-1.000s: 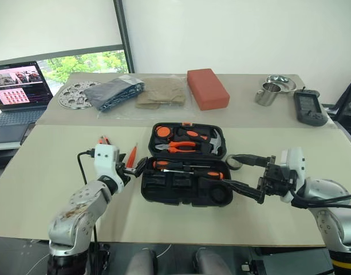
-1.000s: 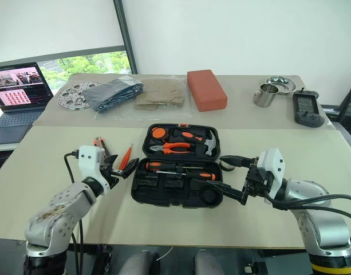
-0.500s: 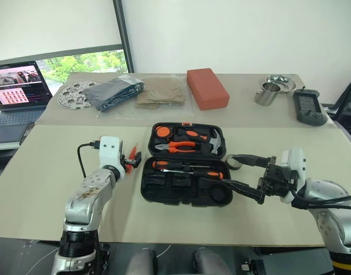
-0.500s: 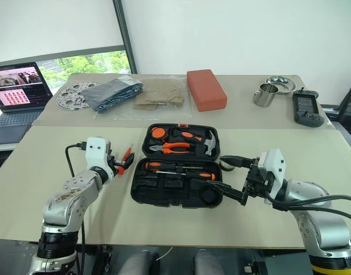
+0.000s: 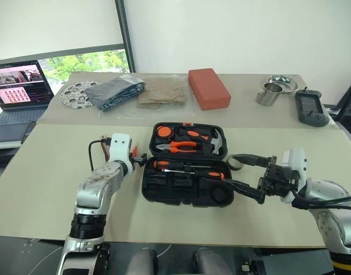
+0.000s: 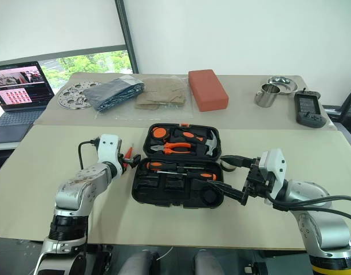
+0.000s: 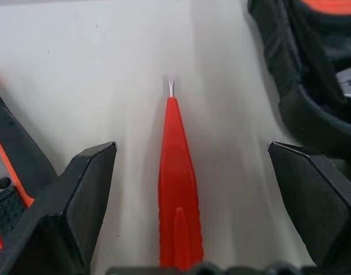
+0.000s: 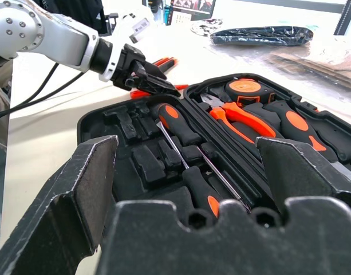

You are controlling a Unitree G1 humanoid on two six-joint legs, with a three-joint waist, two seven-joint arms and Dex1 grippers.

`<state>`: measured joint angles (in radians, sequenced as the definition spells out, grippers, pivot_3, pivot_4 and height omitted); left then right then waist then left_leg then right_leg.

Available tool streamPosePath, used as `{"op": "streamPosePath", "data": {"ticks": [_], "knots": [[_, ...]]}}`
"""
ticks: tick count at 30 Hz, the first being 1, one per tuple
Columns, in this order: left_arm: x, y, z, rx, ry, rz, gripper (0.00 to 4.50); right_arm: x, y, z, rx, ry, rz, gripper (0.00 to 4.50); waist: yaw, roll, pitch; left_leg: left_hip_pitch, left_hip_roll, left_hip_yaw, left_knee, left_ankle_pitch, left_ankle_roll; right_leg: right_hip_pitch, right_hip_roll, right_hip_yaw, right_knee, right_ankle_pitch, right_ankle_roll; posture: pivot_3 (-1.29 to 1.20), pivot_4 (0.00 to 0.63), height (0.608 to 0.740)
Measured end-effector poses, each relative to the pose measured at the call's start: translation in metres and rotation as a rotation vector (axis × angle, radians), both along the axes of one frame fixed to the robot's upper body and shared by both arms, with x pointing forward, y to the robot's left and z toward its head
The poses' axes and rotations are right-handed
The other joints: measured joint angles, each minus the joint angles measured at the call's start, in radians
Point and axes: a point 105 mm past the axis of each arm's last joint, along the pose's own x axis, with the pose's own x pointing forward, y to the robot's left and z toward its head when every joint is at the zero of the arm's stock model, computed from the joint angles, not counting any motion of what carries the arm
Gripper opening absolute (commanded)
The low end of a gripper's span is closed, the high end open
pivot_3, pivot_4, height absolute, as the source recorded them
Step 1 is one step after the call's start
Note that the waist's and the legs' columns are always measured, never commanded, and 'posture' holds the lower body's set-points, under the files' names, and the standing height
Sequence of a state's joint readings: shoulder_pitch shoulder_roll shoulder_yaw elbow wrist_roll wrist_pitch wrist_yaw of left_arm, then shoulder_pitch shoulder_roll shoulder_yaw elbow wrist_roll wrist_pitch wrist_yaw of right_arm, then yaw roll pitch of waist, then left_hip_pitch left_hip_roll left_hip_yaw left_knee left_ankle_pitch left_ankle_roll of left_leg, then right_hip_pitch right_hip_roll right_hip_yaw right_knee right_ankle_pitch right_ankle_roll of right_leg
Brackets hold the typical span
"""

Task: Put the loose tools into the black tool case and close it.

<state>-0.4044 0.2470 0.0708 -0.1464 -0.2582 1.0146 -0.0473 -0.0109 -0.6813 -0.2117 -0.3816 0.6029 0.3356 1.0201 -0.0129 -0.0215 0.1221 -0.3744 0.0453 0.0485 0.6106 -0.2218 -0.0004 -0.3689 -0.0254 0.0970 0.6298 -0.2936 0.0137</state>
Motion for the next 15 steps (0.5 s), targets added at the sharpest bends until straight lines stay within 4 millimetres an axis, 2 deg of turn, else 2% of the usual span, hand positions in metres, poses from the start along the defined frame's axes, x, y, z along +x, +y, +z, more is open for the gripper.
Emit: {"op": "streamPosePath", "data": {"ticks": [3,7,11,15], "knots": [[0.0005,0.0004,0.0013,0.002,0.040,0.023,3.46,-0.0007,-0.0011,-0.0009,0.000,0.002,-0.005,4.50,0.000,0.000,0.000,0.000,0.000,-0.001,0.000,0.000,0.000,0.000,0.000,0.000,0.000,0.000,0.000,0.00,0.150,0.740],[-0.0011,0.0036,0.0016,0.026,0.078,0.044,1.90,-0.0018,-0.0028,-0.0042,0.000,0.015,-0.017,4.50,0.000,0.000,0.000,0.000,-0.001,-0.001,0.000,0.000,0.000,0.000,0.000,0.000,0.000,0.000,0.000,0.00,0.150,0.740],[-0.0020,0.0048,0.0006,0.043,0.092,0.056,0.54,-0.0012,-0.0036,-0.0044,0.001,0.015,-0.030,4.50,0.000,0.000,0.000,0.000,-0.001,-0.001,0.000,0.000,-0.001,0.000,0.000,0.000,0.001,0.000,0.000,0.00,0.150,0.740],[-0.0031,0.0061,0.0008,0.051,0.097,0.069,0.43,-0.0024,-0.0037,-0.0051,0.001,0.015,-0.031,4.50,-0.002,0.000,0.000,0.000,-0.001,-0.001,0.000,0.001,-0.001,0.000,0.000,0.000,0.001,0.000,0.000,0.00,0.150,0.740]]}}
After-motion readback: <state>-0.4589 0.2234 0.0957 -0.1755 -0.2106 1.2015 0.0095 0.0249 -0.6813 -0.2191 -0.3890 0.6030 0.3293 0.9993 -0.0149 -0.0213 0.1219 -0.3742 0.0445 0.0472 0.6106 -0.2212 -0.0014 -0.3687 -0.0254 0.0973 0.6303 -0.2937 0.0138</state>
